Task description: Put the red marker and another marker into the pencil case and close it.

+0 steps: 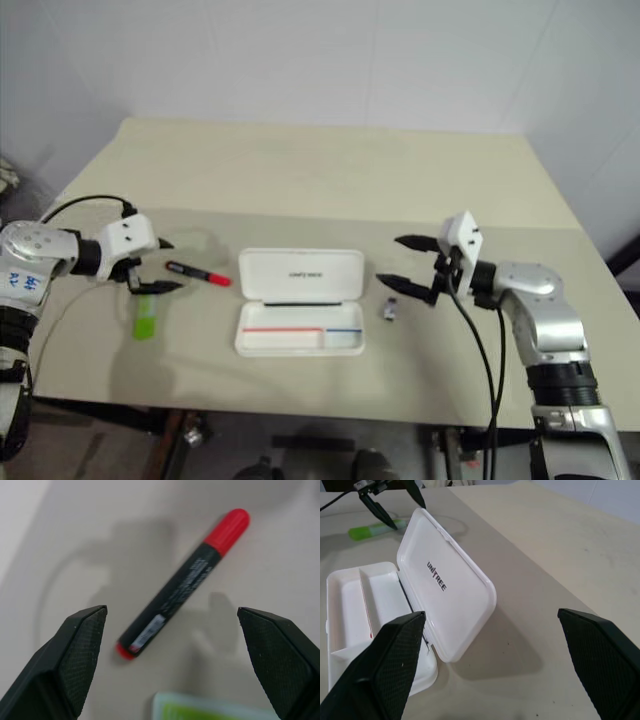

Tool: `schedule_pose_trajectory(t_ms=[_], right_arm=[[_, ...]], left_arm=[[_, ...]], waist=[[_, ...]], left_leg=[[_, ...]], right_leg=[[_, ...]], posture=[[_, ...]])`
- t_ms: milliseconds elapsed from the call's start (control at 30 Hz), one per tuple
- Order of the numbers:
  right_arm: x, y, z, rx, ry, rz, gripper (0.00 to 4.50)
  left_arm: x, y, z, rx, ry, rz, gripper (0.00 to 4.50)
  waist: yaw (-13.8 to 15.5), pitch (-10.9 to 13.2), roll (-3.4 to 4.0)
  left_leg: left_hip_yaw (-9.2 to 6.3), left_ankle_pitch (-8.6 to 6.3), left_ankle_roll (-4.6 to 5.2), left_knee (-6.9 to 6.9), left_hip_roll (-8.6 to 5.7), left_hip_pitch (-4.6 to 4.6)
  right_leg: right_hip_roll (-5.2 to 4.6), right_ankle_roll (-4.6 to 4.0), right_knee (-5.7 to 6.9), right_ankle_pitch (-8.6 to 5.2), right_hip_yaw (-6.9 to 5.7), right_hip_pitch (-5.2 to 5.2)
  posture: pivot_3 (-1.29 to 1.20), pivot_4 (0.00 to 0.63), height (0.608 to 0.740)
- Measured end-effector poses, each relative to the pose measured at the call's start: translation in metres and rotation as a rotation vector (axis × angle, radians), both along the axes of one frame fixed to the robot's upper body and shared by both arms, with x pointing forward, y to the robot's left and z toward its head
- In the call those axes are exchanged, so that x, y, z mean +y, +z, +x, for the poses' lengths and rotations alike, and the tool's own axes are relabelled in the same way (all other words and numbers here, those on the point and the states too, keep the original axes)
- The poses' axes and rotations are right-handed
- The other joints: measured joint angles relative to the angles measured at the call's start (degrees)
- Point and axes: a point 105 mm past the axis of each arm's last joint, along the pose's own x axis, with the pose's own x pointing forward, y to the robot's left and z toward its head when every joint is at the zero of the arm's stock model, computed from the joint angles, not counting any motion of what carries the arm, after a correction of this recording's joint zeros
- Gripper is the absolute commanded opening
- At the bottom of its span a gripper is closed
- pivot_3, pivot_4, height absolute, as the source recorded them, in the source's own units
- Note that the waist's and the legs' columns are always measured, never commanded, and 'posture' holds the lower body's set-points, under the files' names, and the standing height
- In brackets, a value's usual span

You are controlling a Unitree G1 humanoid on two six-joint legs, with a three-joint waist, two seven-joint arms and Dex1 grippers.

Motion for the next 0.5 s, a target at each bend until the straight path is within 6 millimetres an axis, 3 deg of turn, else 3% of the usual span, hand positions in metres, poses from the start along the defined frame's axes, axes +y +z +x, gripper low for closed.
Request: schedule_pose_trajectory(t_ms=[133,367,500], right_arm=[[0.003,0.001,0.0,-0.012,0.007,0.009,4.5],[0.007,0.001,0.001,-0.014,0.021,0.011,4.5],[0.007,0.001,0.001,-0.014,0.024,0.011,4.5]], left_arm=[[0.001,-0.004,0.009,0.026,0.021,-0.007,4.45],[0.004,0.01,0.027,-0.004,0.078,0.015,4.45],[0.002,0.002,0.028,0.051,0.1,-0.008,4.45]], waist=[[0.1,0.0,-0.01],[0.1,0.0,-0.02],[0.1,0.0,-0.02]], left_leg=[[0.0,-0.11,0.2,0.1,0.0,0.01],[0.01,-0.12,0.21,0.14,-0.01,0.0],[0.02,-0.12,0.21,0.09,-0.01,-0.02]], right_leg=[[0.0,0.01,-0.01,0.0,0.0,0.0],[0.0,0.09,0.03,0.05,0.01,-0.01],[0.0,0.11,0.04,0.06,0.01,-0.01]], posture=[[0.0,0.15,0.74],[0.0,0.15,0.74],[0.0,0.15,0.74]])
